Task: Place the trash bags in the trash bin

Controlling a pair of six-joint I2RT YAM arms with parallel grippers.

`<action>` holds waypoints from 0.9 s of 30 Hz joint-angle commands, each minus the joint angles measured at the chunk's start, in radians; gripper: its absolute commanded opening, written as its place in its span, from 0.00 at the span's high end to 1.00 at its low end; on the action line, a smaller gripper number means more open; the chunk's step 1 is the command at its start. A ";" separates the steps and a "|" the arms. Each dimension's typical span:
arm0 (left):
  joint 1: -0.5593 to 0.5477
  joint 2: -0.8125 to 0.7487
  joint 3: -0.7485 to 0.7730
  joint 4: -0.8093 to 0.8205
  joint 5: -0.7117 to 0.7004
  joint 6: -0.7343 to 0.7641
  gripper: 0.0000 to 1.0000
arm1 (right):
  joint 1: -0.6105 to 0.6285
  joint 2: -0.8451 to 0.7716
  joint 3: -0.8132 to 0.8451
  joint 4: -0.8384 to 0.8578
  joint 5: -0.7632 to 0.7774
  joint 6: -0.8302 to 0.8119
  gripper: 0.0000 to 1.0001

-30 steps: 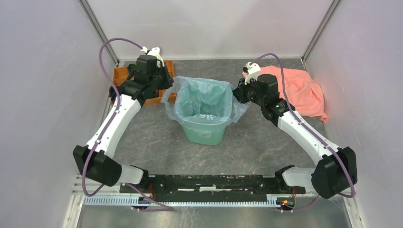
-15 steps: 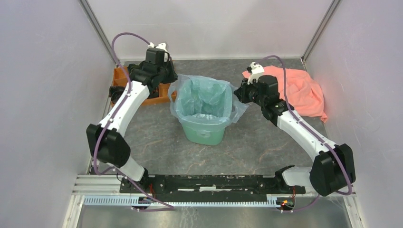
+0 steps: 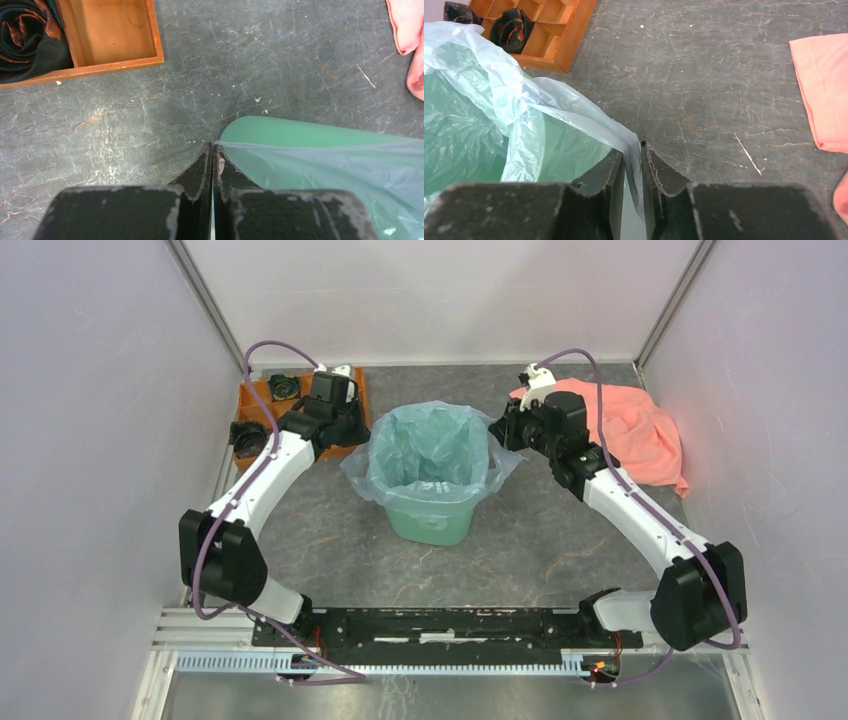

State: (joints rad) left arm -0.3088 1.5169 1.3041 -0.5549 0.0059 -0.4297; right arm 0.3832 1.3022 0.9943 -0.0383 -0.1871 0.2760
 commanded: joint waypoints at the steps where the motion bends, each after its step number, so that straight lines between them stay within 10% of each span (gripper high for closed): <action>1: 0.007 -0.053 -0.024 0.031 -0.004 -0.026 0.98 | -0.005 0.040 -0.027 0.052 -0.021 0.005 0.77; 27: 0.014 -0.115 -0.074 -0.036 -0.085 0.015 0.98 | -0.023 0.033 -0.171 0.007 0.087 -0.020 0.71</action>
State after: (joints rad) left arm -0.3027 1.4811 1.1767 -0.5545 -0.0299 -0.4297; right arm 0.3645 1.3312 0.8650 0.0200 -0.1738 0.2886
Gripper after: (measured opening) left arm 0.028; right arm 0.243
